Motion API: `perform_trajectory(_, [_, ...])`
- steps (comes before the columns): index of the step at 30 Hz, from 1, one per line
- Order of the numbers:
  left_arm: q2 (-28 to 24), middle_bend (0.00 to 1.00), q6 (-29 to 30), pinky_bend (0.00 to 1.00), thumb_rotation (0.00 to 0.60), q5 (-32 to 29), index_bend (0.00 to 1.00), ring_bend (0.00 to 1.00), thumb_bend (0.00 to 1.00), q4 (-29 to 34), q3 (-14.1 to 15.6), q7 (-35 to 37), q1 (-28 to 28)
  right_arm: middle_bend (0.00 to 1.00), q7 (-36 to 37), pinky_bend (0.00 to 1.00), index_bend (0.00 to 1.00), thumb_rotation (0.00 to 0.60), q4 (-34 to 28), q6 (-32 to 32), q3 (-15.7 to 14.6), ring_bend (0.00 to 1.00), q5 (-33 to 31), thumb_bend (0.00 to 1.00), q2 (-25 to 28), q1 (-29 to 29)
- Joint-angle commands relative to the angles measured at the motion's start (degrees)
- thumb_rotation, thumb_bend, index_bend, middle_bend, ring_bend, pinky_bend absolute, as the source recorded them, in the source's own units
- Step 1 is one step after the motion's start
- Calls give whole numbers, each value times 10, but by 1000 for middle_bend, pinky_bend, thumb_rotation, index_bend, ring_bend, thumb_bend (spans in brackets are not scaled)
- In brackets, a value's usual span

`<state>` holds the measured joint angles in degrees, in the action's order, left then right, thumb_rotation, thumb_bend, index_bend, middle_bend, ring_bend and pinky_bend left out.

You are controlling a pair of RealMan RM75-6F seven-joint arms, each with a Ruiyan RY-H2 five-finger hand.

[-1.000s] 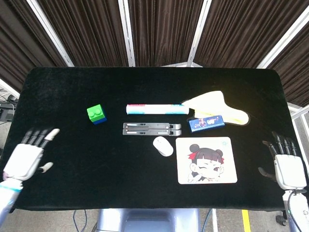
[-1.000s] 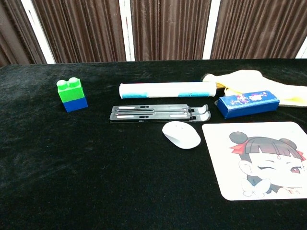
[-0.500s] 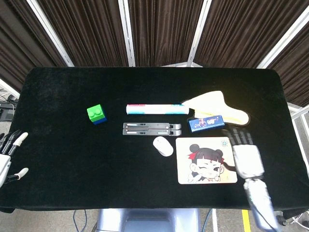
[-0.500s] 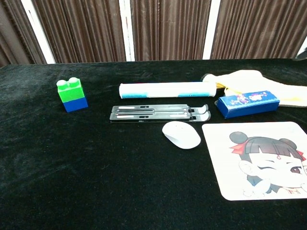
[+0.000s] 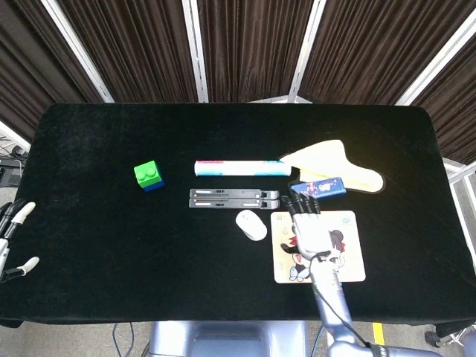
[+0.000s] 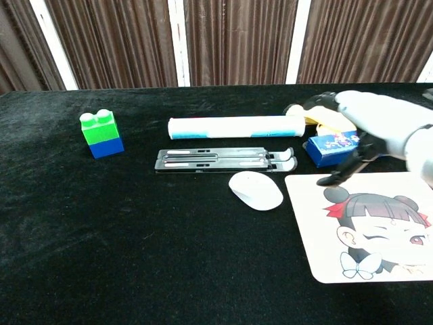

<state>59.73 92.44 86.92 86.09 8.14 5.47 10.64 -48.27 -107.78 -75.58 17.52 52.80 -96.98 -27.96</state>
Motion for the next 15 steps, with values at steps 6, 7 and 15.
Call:
perform_trajectory(6, [-2,0,-6,0,600,1,0,0,176,-7,-18,14,-11,0,0,0,88,600,71,-23,30,0,-48,125,-90,-49])
perform_trajectory(7, [-3,0,-9,0,600,0,0,0,176,-8,-20,16,-12,0,4,0,88,600,80,-23,31,0,-50,126,-97,-52])
perform_trajectory(15, [-9,0,-22,0,600,-5,0,0,175,-11,-33,30,-19,0,23,0,88,600,161,-10,33,0,-73,126,-148,-77])
